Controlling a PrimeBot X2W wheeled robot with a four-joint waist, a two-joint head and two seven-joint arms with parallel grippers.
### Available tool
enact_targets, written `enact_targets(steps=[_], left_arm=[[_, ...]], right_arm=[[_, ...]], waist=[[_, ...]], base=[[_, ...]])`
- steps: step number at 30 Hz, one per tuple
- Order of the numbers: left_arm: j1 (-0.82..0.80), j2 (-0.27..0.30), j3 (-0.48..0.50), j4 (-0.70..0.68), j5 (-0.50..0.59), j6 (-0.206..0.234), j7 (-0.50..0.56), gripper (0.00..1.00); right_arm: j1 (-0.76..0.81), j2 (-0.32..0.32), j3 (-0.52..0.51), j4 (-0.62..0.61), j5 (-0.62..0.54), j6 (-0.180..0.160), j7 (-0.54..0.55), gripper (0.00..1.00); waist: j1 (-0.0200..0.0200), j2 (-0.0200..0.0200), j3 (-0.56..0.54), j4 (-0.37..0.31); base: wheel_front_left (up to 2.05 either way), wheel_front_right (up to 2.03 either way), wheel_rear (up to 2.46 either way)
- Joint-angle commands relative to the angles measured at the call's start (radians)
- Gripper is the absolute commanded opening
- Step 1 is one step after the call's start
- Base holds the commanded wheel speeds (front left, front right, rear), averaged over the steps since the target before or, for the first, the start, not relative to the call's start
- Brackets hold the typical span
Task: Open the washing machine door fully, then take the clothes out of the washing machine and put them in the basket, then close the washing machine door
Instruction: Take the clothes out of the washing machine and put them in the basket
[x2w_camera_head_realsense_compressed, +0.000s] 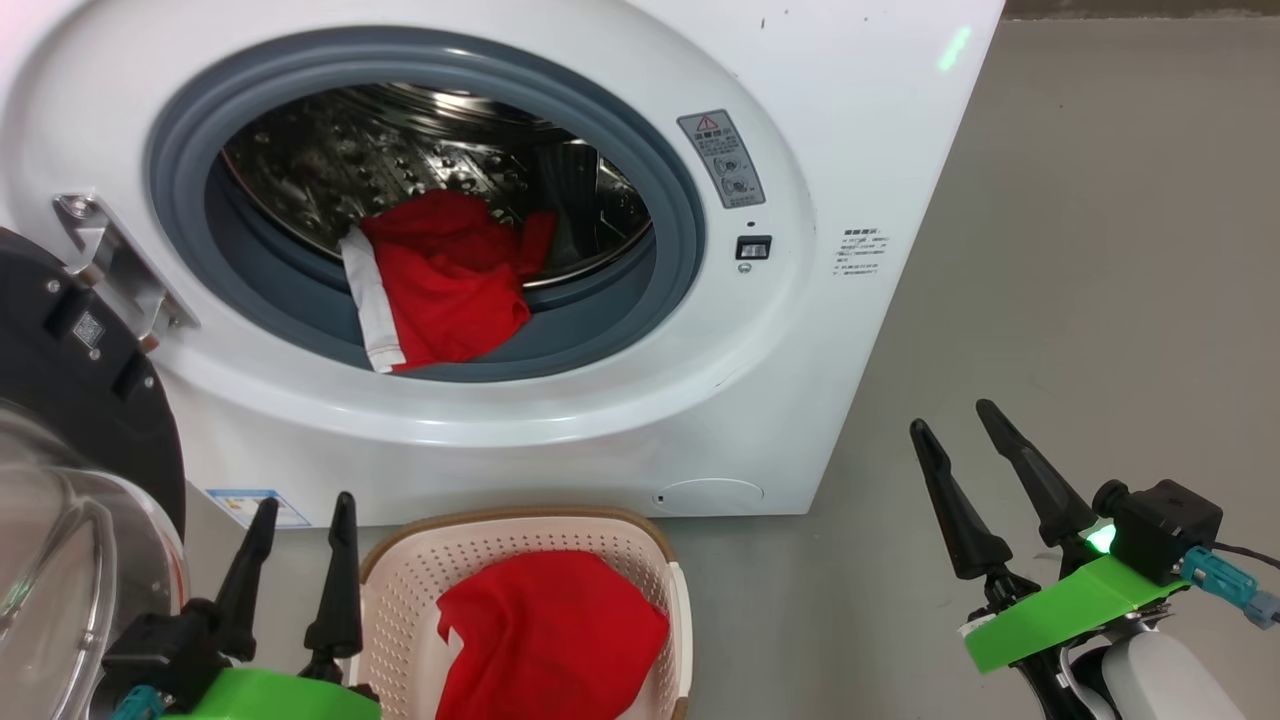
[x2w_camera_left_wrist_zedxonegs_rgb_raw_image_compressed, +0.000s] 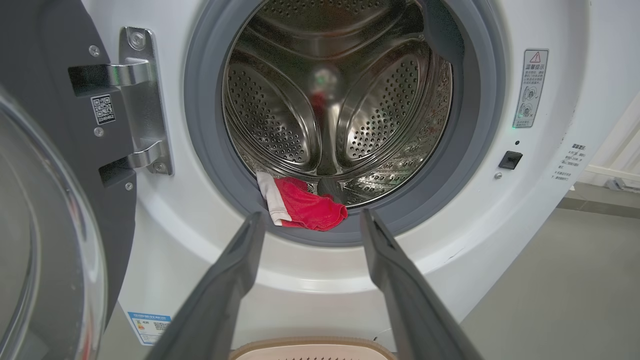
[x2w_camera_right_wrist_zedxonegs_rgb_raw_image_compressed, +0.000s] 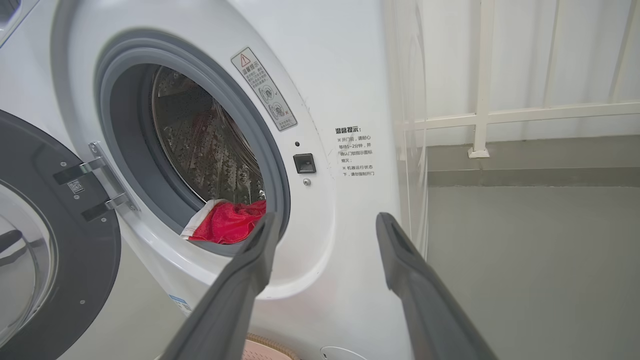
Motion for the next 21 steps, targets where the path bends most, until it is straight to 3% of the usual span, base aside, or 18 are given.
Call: enact_targets(steps=[1, 21], left_arm=[[-0.012, 0.021, 0.033, -0.031, -0.007, 0.011, -0.003, 1.0], [-0.021, 0.027, 0.024, -0.027, -0.015, 0.021, -0.002, 1.0]], right_arm=[[-0.001, -0.009, 0.021, -0.027, 0.003, 0.002, -0.005, 1.0], [-0.008, -0.007, 0.024, -0.02, 0.006, 0.002, -0.005, 1.0]], waist=[[0.0, 0.0, 0.002, -0.002], [0.0, 0.0, 0.005, -0.007]], base=[[0.0, 0.0, 0.0], [0.0, 0.0, 0.0]])
